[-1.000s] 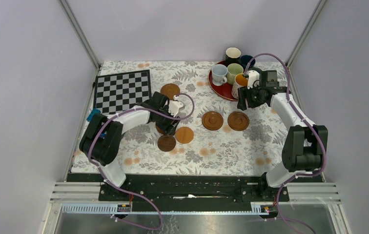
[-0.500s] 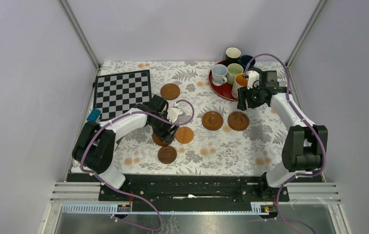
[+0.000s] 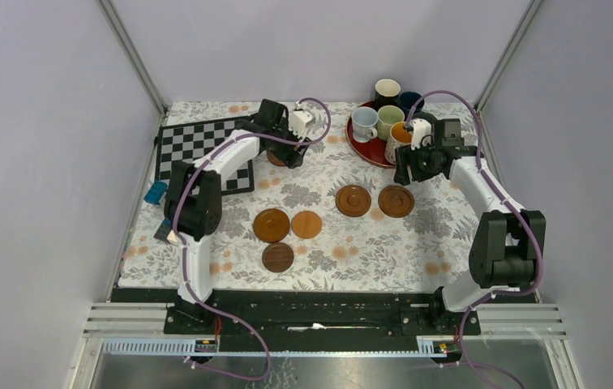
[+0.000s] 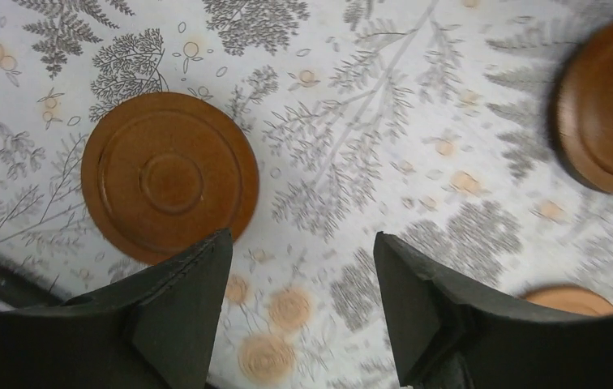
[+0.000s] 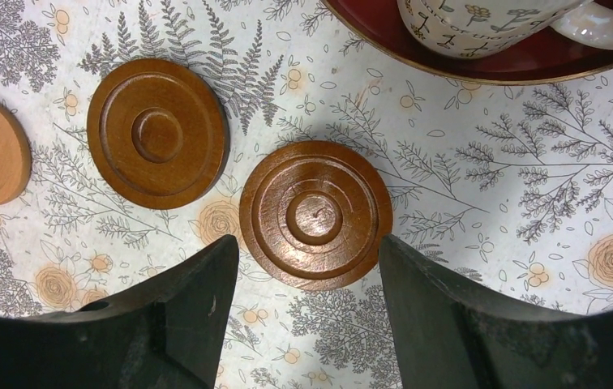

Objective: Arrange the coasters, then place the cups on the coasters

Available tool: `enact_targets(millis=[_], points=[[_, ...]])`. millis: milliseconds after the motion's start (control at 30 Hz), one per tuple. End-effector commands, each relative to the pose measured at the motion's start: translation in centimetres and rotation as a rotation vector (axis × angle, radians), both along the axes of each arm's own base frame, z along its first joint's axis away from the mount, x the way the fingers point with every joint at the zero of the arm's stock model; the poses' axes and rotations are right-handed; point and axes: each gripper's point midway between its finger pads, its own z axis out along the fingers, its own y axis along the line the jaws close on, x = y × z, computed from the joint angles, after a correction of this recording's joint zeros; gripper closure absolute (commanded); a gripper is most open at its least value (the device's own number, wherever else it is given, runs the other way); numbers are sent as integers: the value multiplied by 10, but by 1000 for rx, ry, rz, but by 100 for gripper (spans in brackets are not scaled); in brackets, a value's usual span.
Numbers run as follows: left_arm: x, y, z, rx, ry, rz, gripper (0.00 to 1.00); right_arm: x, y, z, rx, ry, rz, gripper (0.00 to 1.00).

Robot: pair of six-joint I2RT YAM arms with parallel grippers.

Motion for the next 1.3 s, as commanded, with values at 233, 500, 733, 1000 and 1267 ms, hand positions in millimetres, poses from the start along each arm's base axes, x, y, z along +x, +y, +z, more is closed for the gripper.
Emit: enact_targets(millis=[233,500,733,1000,1267], points=[[63,8,-37,3,1,93,27,0,0,18,16,-59,-1,29],[63,18,-70,42,55,69,27,1,0,17,16,-57,0,29],[27,19,-80,40,133,11,42,1,-1,16,11,-58,-1,29],[-41,8,-76,49,179,-100,55,1,0,15,17,-53,5,29],[-102,-27,-81,41,236,-210,57,0,1,15,20,-51,8,29]])
